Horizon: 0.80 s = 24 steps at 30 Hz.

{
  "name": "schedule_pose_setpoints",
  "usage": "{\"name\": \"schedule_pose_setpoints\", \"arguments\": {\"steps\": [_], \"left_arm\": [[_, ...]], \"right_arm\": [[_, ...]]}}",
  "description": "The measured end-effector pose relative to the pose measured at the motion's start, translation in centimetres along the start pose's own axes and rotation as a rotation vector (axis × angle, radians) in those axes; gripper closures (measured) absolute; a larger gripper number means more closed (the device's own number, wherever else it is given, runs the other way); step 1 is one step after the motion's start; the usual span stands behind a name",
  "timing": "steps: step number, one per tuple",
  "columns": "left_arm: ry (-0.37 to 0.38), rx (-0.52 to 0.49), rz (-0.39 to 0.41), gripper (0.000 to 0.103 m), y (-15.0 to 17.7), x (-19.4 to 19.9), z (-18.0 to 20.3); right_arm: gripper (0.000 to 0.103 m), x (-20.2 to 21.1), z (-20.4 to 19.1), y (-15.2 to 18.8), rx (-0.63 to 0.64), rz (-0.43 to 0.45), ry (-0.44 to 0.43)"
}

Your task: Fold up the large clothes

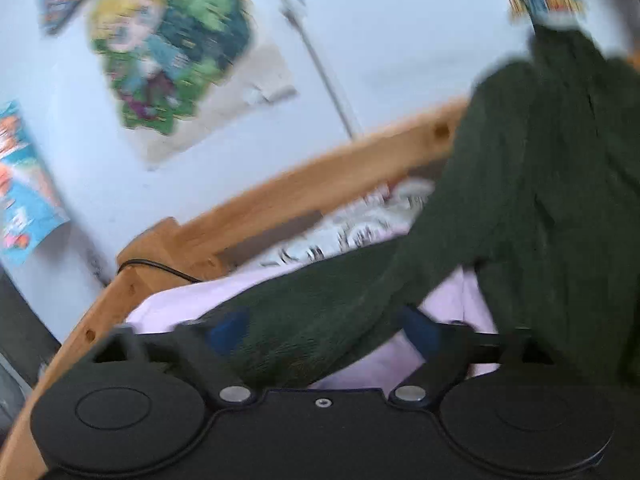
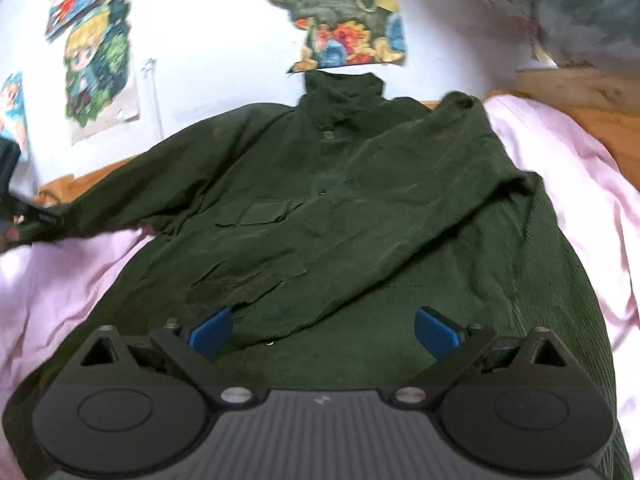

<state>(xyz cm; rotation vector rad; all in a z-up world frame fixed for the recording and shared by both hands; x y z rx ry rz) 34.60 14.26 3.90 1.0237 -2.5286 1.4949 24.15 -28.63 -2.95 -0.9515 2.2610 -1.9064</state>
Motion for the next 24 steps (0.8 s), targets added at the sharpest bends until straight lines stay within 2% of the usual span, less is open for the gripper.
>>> {"name": "schedule_pose_setpoints", "arguments": {"steps": [2, 3, 4, 5, 8, 10, 12, 14, 18, 21, 24], "left_arm": [[0.027, -0.026, -0.069, 0.066, -0.4, -1.3, 0.8], [0.039, -0.034, -0.095, 0.077, -0.5, -1.8, 1.2], [0.047, -0.046, -0.12, 0.096, -0.9, -2.0, 1.6], [0.05, -0.054, -0.138, 0.101, -1.0, -1.8, 1.8], [0.063, -0.073, -0.192, 0.103, -2.5, -0.3, 2.0], [0.089, -0.05, -0.242, 0.103, -3.7, 2.3, 1.7], [0.169, -0.007, -0.284, 0.103, -5.6, 4.8, 1.3], [0.255, -0.013, -0.285, 0.103, -7.4, 7.5, 2.2], [0.454, -0.035, -0.265, 0.103, -10.1, 12.3, 6.8], [0.589, -0.05, -0.267, 0.102, -10.8, 13.7, 12.1], [0.681, -0.042, -0.299, 0.098, -10.5, 13.1, 17.0]], "right_arm": [[0.003, 0.6, 0.6, 0.5, -0.041, 0.011, 0.008], [0.003, 0.8, 1.1, 0.4, -0.059, 0.018, 0.012], [0.003, 1.0, 1.5, 0.3, -0.078, 0.025, 0.014], [0.003, 1.2, 1.8, 0.2, -0.093, 0.032, 0.008], [0.003, 1.6, 2.0, -0.1, -0.126, 0.05, -0.037], [0.003, 1.6, 1.6, -0.3, -0.136, 0.048, -0.09], [0.002, 1.7, 0.9, -0.3, -0.13, 0.047, -0.143], [0.001, 1.9, 0.3, -0.3, -0.126, 0.052, -0.199], [0.0, 2.4, 0.2, -0.5, -0.161, 0.072, -0.299], [0.0, 2.5, 1.0, -0.3, -0.188, 0.066, -0.289], [0.0, 2.4, 2.1, 0.3, -0.235, 0.052, -0.261]]}}
Point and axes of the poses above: each gripper's, at about its wrist camera, not at the fingertips, and x roughly against the way its jaws point, z to its right, y to its underside, the point moved 4 cm from there along -x, roughly the way its jaws point, and after that the axes turned 12 degrees about -y, right-handed, at the moved point
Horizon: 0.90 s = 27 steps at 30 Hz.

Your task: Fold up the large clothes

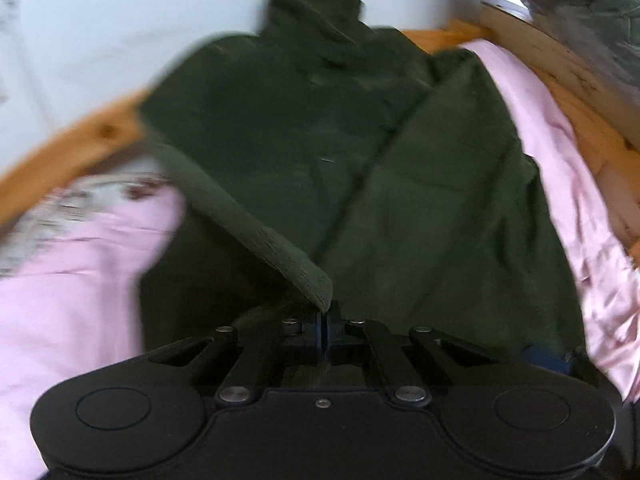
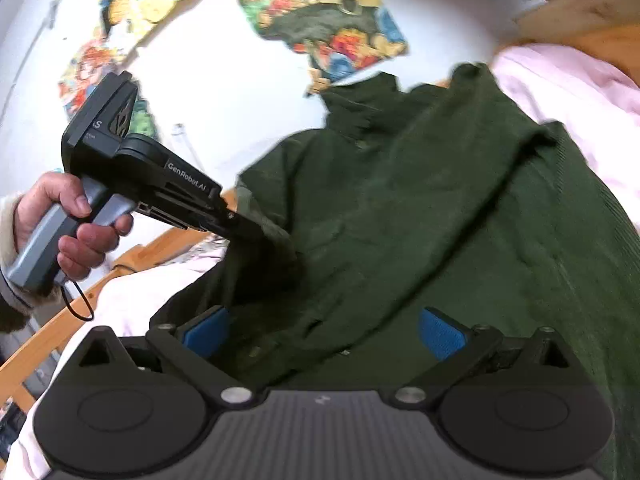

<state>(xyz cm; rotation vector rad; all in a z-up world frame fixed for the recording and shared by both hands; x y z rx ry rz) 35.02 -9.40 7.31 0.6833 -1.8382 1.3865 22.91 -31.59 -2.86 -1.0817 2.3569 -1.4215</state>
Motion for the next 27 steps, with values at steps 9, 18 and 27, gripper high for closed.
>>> {"name": "schedule_pose_setpoints", "arguments": {"steps": [9, 18, 27], "left_arm": [[0.097, 0.079, 0.077, 0.026, -0.1, 0.0, -1.5], [0.049, 0.132, 0.013, 0.016, 8.8, -1.6, -10.3], [0.112, 0.26, -0.181, 0.094, 12.6, -4.6, -11.2]], "right_arm": [[0.001, -1.8, -0.8, 1.8, -0.056, -0.068, -0.099], [0.004, -3.8, -3.2, 3.1, 0.051, -0.133, -0.082], [0.006, -3.0, -2.4, 2.8, -0.007, -0.151, -0.048]]}}
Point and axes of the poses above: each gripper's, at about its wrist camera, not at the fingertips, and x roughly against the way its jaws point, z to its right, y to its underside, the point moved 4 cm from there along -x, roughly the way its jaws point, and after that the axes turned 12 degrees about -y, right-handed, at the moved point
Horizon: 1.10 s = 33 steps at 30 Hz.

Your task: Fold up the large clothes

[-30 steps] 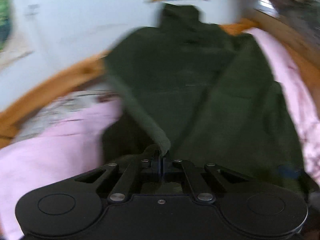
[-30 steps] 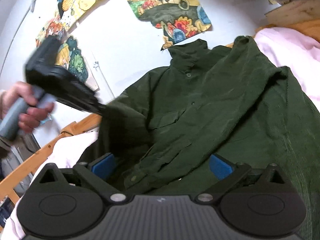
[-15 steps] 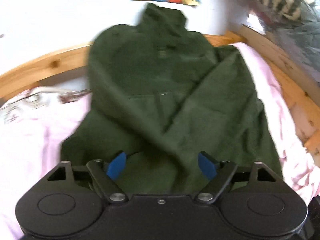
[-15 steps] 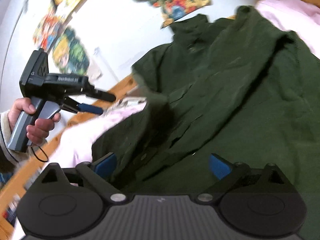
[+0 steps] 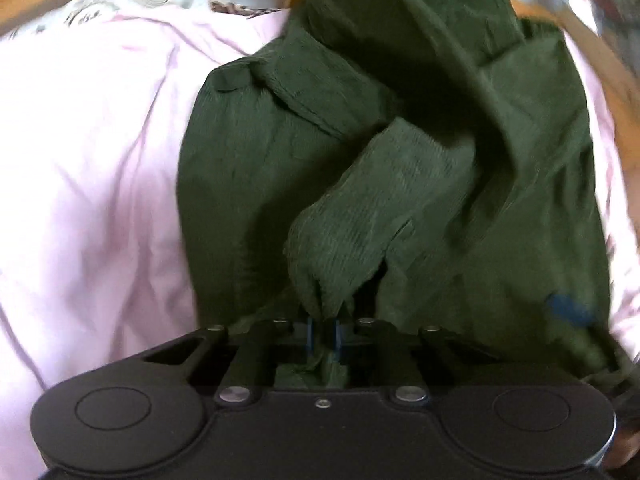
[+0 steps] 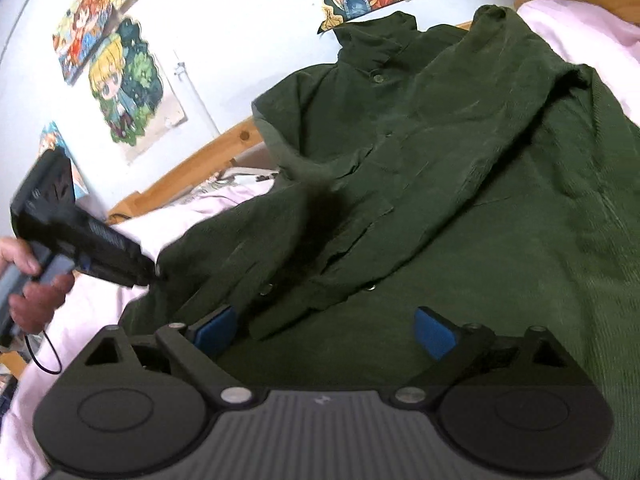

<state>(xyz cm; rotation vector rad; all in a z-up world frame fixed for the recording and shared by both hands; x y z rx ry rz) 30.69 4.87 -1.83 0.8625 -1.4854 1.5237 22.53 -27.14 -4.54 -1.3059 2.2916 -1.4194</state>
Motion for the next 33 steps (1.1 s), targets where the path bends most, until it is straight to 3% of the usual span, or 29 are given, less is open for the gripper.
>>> {"name": "schedule_pose_setpoints", "arguments": {"steps": [3, 8, 10, 14, 18, 23, 24, 25, 27, 30, 33], "left_arm": [[0.143, 0.095, 0.018, 0.096, -0.7, 2.4, 1.7], [0.5, 0.273, -0.019, 0.095, -1.4, 4.8, 5.3], [0.57, 0.304, -0.04, 0.095, -1.5, 4.7, 6.5], [0.537, 0.264, -0.037, 0.094, -1.5, 3.5, 8.1], [0.564, 0.314, -0.057, 0.093, -1.8, 1.9, 8.5], [0.62, 0.348, -0.069, 0.093, -1.5, 1.4, 9.3], [0.62, 0.341, -0.07, 0.092, -1.3, 1.4, 9.5], [0.612, 0.33, -0.07, 0.09, -1.2, 1.4, 9.9], [0.588, 0.3, -0.06, 0.085, -1.0, 1.5, 10.2], [0.567, 0.282, -0.031, 0.078, -1.2, 2.2, 9.9], [0.555, 0.287, 0.013, 0.069, -1.8, 3.4, 8.6]], "right_arm": [[0.006, -0.1, -0.3, -0.2, -0.073, -0.036, -0.189], [0.006, 0.5, -0.1, -0.4, -0.128, -0.067, -0.321], [0.005, 1.4, 0.5, -0.8, -0.15, -0.073, -0.376], [0.0, 2.8, 2.4, -1.7, -0.233, -0.035, -0.44], [0.001, 2.3, 5.1, -0.9, -0.483, 0.05, -0.448], [0.026, 1.0, 6.1, 0.4, -0.608, 0.1, -0.455], [0.036, 0.8, 6.1, 0.4, -0.62, 0.103, -0.47], [0.051, 0.9, 6.1, 0.5, -0.616, 0.104, -0.469], [0.071, 1.1, 6.0, 0.3, -0.574, 0.103, -0.429], [0.075, 1.2, 5.3, -0.8, -0.457, 0.071, -0.308], [0.076, 3.1, 3.8, -3.5, -0.212, 0.028, -0.139]]}}
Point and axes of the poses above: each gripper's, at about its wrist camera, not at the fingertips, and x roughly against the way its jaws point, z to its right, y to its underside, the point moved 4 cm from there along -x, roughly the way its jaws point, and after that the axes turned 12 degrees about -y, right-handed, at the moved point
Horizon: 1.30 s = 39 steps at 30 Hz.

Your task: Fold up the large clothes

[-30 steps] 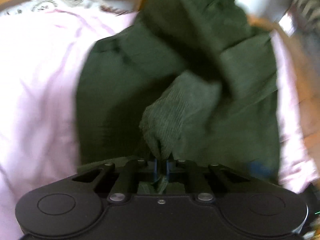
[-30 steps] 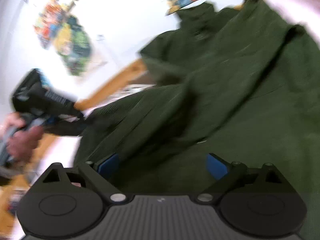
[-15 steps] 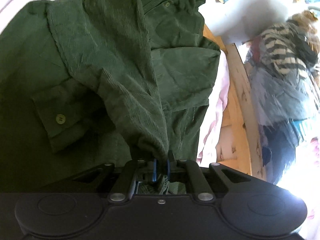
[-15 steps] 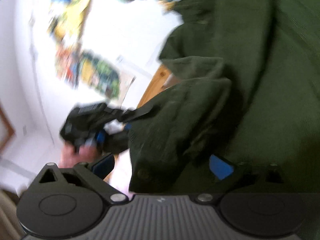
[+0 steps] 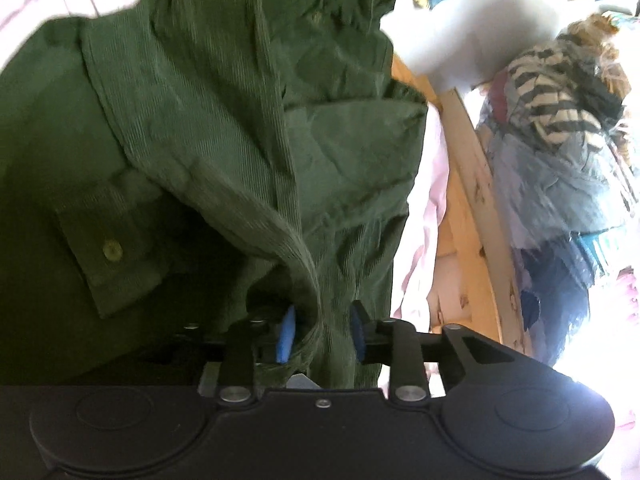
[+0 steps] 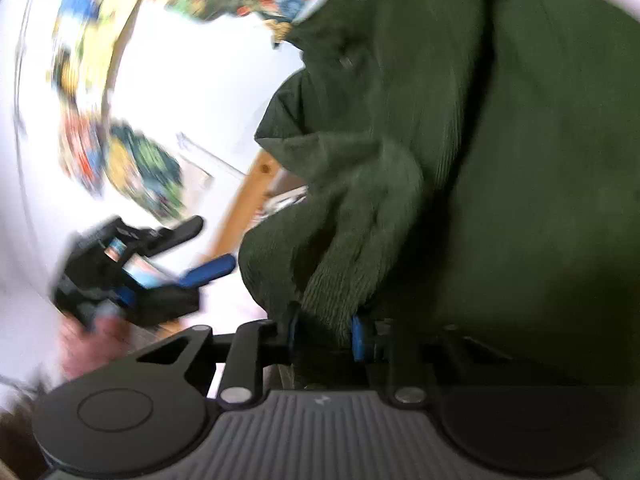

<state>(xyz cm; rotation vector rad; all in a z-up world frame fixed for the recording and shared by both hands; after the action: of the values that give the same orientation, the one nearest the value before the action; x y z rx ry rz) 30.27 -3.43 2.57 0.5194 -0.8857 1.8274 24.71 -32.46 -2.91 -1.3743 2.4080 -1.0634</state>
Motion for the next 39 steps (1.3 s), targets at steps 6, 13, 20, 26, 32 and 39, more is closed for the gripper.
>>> {"name": "schedule_pose_setpoints", "arguments": {"steps": [6, 13, 20, 26, 32, 39], "left_arm": [[-0.165, -0.068, 0.178, 0.05, -2.4, 4.4, -1.5], [-0.586, -0.301, 0.364, 0.04, -7.7, 5.7, -3.9], [-0.565, -0.29, 0.374, 0.03, -13.0, 1.4, -5.5], [-0.645, -0.467, 0.301, 0.034, -15.3, -5.0, -4.5], [-0.791, -0.473, 0.301, 0.103, -15.7, -7.4, -5.3], [-0.856, -0.334, 0.589, 0.103, -16.9, -0.2, -6.7]], "right_arm": [[0.074, 3.8, -3.7, -3.6, 0.441, -0.011, 0.343], [0.032, 5.7, 0.6, -4.3, 0.3, 0.084, 0.468], [0.014, 5.9, 3.5, -4.8, 0.231, 0.236, 0.396], [0.012, 4.9, 5.9, -4.4, 0.208, 0.22, 0.348], [0.011, 3.6, 5.9, -3.8, 0.267, 0.182, 0.353], [0.008, 3.0, 5.8, -3.5, 0.264, 0.185, 0.331]]}}
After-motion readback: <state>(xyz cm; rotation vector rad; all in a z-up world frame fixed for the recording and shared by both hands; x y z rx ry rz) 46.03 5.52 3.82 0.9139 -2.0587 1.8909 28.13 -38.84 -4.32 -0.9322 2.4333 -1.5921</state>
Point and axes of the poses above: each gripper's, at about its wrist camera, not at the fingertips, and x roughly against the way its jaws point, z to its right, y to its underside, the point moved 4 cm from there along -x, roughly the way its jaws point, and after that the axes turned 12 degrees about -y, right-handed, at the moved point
